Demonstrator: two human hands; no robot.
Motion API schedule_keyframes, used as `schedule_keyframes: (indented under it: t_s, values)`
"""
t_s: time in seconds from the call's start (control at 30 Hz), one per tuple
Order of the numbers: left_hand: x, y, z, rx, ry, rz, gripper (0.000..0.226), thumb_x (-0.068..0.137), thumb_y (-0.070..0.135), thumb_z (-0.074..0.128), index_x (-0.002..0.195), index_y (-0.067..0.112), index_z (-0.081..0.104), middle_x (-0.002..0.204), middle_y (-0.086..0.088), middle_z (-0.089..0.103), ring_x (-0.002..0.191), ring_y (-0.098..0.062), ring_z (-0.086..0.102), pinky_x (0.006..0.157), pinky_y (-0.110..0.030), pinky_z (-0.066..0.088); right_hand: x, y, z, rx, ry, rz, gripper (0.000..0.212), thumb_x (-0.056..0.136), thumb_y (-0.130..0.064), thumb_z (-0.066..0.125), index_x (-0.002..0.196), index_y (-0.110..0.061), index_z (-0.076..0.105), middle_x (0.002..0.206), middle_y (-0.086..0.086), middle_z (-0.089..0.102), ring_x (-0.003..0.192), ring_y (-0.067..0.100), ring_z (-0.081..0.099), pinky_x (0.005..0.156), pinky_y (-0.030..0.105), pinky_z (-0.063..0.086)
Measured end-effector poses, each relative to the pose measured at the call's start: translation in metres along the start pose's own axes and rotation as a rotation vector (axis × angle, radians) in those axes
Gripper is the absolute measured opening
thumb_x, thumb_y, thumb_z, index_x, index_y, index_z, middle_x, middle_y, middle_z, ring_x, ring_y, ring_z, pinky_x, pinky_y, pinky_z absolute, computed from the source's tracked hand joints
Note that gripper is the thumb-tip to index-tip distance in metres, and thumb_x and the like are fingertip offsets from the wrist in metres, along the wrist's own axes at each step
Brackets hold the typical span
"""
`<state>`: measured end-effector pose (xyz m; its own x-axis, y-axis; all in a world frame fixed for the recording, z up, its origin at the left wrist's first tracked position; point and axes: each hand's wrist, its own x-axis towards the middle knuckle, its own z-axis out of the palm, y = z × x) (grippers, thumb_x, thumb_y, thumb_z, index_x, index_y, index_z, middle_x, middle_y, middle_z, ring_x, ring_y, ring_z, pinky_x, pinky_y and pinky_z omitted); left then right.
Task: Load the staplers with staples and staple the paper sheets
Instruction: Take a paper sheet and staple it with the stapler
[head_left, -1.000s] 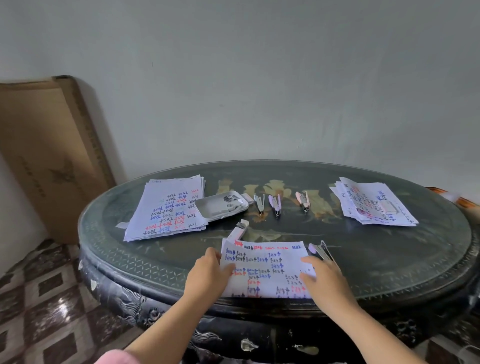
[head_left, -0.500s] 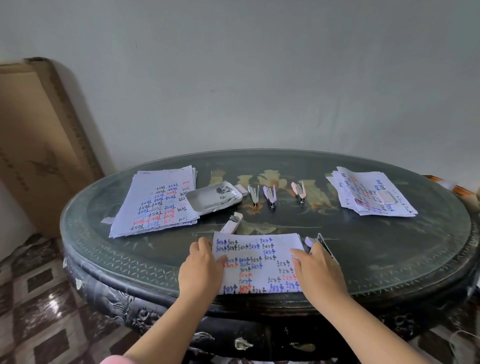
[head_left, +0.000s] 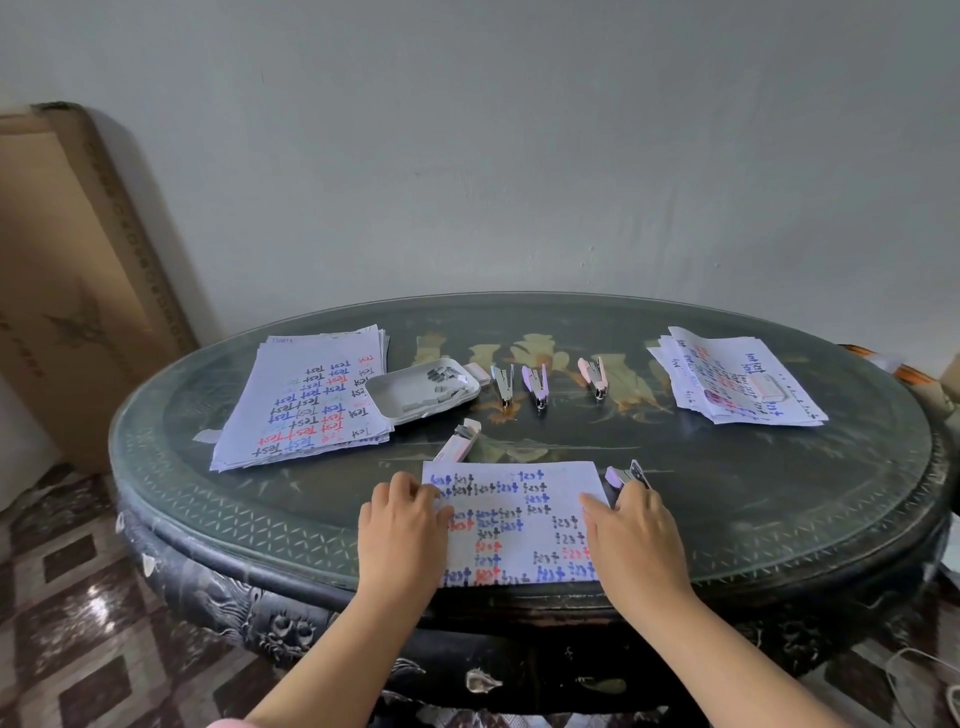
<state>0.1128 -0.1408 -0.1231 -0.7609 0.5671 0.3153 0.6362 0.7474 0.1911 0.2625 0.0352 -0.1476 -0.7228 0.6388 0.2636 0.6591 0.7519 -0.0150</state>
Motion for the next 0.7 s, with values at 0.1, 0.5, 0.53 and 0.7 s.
schedule_keyframes:
  t_s: [0.1, 0.5, 0.53, 0.7]
  values:
    - [-0.005, 0.014, 0.002, -0.043, 0.129, 0.211, 0.026, 0.073, 0.022, 0.077, 0.097, 0.012, 0.072, 0.1, -0.003, 0.067, 0.088, -0.024, 0.066, 0.077, -0.037, 0.053, 0.0, 0.0, 0.001, -0.03, -0.02, -0.026, 0.041, 0.049, 0.001, 0.085, 0.085, -0.013, 0.073, 0.11, 0.027, 0.062, 0.102, 0.038, 0.063, 0.076, 0.043, 0.055]
    - [-0.033, 0.041, 0.02, -0.125, -0.266, 0.255, 0.087, 0.071, 0.052, -0.026, 0.151, 0.026, -0.004, 0.158, 0.01, -0.01, 0.143, -0.005, -0.016, 0.116, -0.029, -0.015, -0.012, -0.044, 0.003, 0.183, -0.043, -0.212, 0.095, 0.082, -0.058, -0.031, 0.149, -0.009, 0.017, 0.156, 0.006, 0.008, 0.147, 0.019, 0.01, 0.121, 0.036, 0.0]
    - [-0.033, 0.041, 0.018, -0.129, -0.273, 0.23, 0.088, 0.07, 0.052, -0.027, 0.151, 0.025, -0.004, 0.158, 0.01, -0.009, 0.143, -0.005, -0.016, 0.115, -0.028, -0.016, -0.012, -0.045, 0.005, 0.216, -0.118, -0.193, 0.101, 0.067, -0.061, -0.044, 0.147, -0.014, -0.004, 0.154, 0.0, -0.011, 0.147, 0.015, -0.008, 0.119, 0.033, -0.012]
    - [-0.031, 0.046, 0.02, -0.085, -0.28, 0.111, 0.098, 0.061, 0.054, -0.037, 0.149, 0.02, -0.011, 0.158, 0.006, -0.015, 0.135, -0.004, -0.026, 0.111, -0.031, -0.023, -0.016, -0.046, 0.006, 0.178, -0.194, -0.14, 0.1, 0.054, -0.062, -0.051, 0.141, -0.022, -0.022, 0.152, -0.006, -0.026, 0.143, 0.012, -0.025, 0.107, 0.032, -0.025]
